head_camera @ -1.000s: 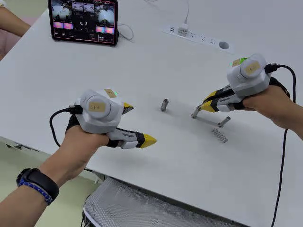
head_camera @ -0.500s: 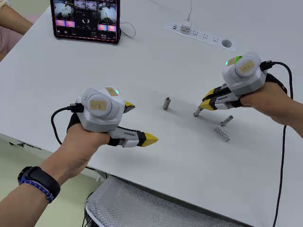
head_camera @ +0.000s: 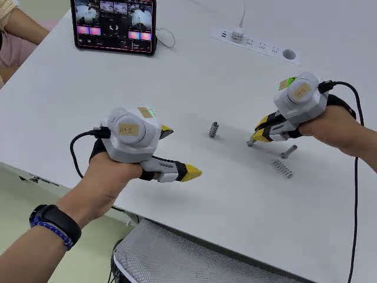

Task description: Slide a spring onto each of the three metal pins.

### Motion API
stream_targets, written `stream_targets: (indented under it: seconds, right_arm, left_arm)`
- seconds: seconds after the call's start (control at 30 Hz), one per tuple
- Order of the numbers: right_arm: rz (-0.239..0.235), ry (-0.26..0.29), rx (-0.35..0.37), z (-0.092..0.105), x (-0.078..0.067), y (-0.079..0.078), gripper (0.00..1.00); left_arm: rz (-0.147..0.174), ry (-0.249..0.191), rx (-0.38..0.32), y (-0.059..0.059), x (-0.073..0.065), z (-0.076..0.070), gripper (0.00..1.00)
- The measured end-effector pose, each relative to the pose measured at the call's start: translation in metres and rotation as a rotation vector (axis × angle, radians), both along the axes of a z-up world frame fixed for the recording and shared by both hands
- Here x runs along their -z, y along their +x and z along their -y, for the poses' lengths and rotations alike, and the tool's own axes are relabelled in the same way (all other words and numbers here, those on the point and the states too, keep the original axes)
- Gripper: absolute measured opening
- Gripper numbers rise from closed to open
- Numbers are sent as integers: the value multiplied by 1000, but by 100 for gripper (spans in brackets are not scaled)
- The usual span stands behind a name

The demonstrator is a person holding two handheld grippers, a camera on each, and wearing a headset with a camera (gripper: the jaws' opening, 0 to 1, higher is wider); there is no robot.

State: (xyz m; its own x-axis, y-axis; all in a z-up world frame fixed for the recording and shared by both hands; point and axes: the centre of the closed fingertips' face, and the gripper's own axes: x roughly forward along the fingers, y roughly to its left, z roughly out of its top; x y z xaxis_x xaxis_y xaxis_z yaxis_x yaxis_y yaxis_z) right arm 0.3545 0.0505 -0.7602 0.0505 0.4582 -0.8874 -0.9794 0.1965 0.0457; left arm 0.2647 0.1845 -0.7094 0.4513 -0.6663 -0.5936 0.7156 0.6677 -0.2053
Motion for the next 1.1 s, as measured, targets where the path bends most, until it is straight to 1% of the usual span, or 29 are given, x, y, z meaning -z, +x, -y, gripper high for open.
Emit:
stream_targets:
  seconds: [0.13, 0.37, 0.47, 0.6, 0.73, 0.83, 0.93, 1.1]
  right_arm:
    - [1, -18, -16, 1, 8, -1, 12]
    - [1, -44, -39, 1, 15, -5, 13]
    - [-2, -51, -46, 2, 17, -7, 13]
    - [-6, -46, -42, 2, 17, -6, 14]
    - [-7, -44, -38, 3, 12, -8, 23]
    - [11, -40, -42, 6, 7, -8, 26]
    - [18, -26, -10, 9, 1, -7, 33]
    - [9, 17, 43, 13, -7, -11, 34]
  left_arm:
    - [-1, 5, -7, 0, 1, -4, 72]
    - [-4, 10, -11, -3, 2, -6, 72]
    - [-5, 9, -11, -4, 2, -5, 72]
    - [-4, 9, -10, -4, 1, -4, 72]
    - [-1, 10, -7, -3, -1, -4, 72]
    - [2, 11, -4, -3, -2, -4, 72]
    - [7, 10, 1, -3, -4, -2, 72]
    - [14, 11, 10, -3, -7, 2, 72]
